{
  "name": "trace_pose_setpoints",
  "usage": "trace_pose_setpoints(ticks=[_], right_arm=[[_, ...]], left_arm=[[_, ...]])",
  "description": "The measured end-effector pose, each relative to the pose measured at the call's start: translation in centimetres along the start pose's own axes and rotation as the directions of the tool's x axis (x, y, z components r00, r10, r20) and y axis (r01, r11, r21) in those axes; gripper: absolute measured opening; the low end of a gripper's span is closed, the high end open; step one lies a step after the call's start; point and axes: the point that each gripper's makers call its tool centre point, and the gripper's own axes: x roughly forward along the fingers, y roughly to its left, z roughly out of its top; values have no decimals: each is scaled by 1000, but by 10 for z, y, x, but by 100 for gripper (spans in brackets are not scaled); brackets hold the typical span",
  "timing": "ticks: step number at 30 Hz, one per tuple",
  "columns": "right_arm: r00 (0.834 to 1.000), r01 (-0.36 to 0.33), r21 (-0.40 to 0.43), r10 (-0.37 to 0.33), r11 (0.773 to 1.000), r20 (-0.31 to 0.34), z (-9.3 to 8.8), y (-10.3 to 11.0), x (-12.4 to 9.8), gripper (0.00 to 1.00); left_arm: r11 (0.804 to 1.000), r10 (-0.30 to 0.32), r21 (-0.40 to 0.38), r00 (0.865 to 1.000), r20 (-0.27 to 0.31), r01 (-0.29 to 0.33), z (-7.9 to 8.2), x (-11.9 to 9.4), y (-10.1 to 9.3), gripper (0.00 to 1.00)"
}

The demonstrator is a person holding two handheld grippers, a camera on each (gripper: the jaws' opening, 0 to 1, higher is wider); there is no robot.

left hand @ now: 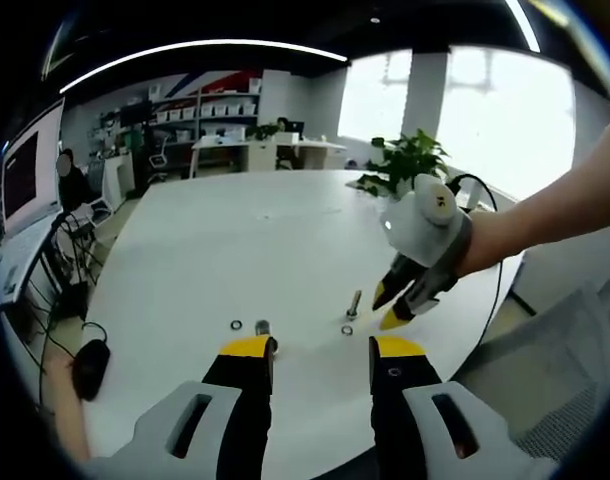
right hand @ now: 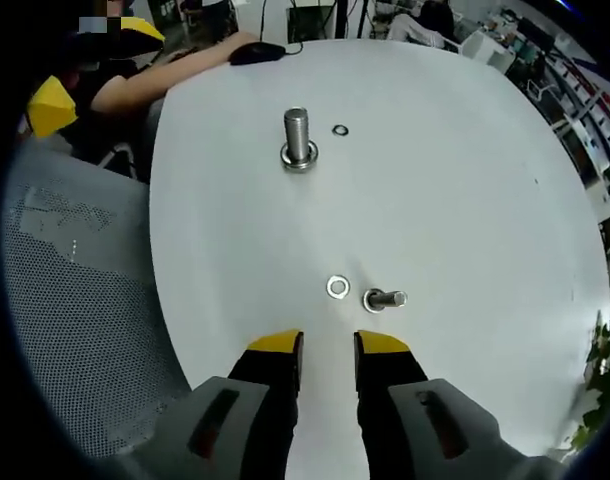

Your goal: Place the washer onto the threaded stud by aligning its center hole with the stud, sliding it down to the base, and recovering from edge contact or off-axis alignment until the washer reaches the visible bottom stop.

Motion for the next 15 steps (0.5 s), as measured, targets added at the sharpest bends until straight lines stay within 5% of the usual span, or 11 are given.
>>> trace_pose_setpoints(ticks=[15], right_arm=[[1000,-23,15,23,1000,-11,-4,11,10,22]], left_arm=[[1000,2,-4,1000,3,-2,1,0,0,36]])
